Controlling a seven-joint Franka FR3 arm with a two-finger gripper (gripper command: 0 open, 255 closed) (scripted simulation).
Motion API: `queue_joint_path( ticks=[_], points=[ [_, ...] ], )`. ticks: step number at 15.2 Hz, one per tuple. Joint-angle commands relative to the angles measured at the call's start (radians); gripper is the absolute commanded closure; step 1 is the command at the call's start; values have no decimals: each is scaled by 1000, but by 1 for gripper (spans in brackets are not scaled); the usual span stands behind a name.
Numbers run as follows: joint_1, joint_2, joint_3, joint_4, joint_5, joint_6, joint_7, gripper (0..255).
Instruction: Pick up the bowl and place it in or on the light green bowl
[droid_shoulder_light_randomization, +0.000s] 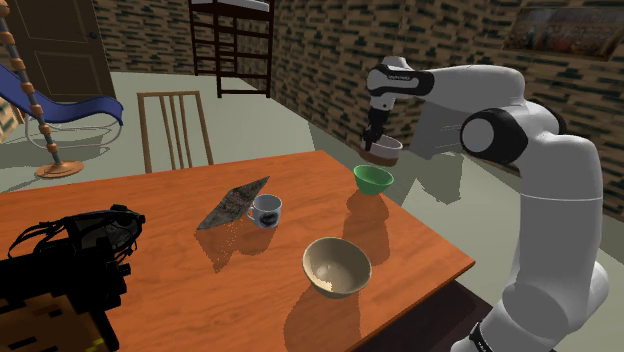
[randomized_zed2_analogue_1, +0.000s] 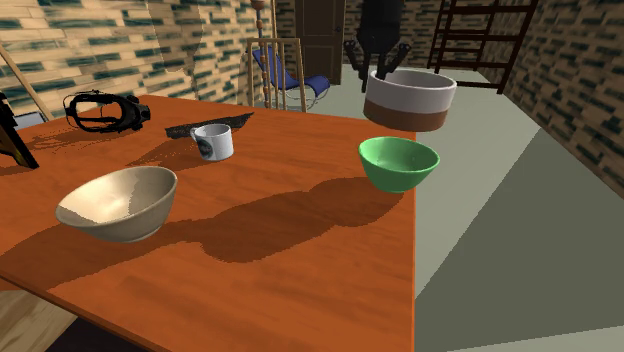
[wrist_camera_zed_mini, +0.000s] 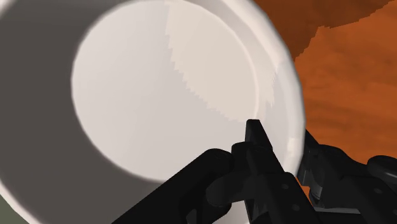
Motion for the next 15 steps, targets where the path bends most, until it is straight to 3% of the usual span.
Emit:
queue_joint_path(
  ticks=[1,15],
  points=[
    [0,3,0,-21,1,25,-3,255],
    [7,17,3,-183,7,200,-14,255]
  ],
)
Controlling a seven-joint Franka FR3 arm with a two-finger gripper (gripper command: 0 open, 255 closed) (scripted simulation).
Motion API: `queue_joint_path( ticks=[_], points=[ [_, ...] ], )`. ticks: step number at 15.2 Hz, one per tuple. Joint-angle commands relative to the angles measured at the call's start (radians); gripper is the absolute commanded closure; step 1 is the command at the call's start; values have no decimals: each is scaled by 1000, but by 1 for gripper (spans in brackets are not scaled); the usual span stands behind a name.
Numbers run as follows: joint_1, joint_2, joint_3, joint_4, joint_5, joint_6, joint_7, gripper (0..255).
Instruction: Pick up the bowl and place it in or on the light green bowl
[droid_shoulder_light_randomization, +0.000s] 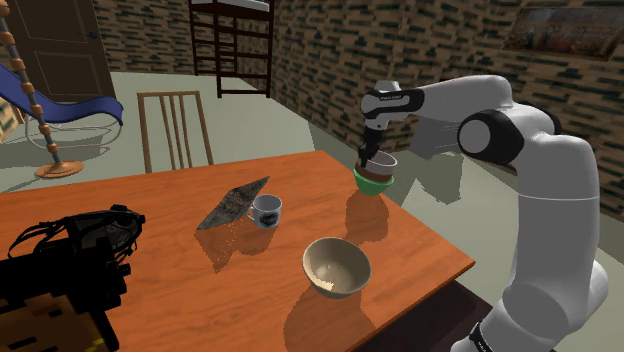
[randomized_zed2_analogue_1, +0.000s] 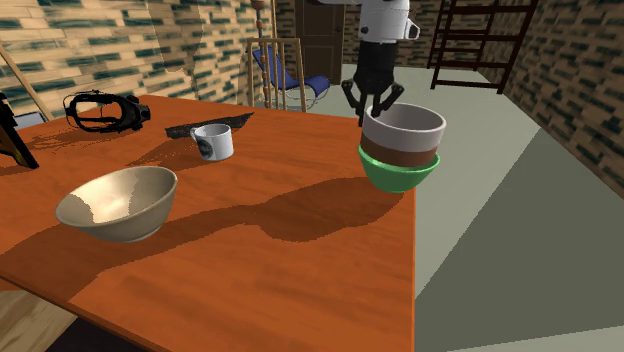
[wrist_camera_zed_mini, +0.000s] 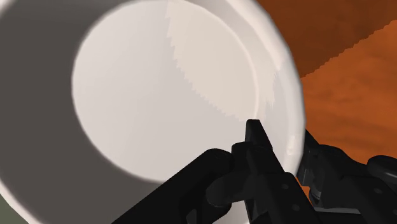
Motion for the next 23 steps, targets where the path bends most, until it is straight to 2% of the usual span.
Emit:
queue_joint_path(
  ticks=[1,7,8,13,17,23],
  points=[
    [0,-2,0,-10,0,11,-1,255],
    [0,-2,0,-10,0,11,-1,255],
    [0,0,0,-9,0,10,-1,0],
    [0,-2,0,-10,0,11,-1,0],
    [-7,-11,-3,103,-4,-111,4,0],
    [-7,-11,-3,103,-4,-111,4,0]
  ],
)
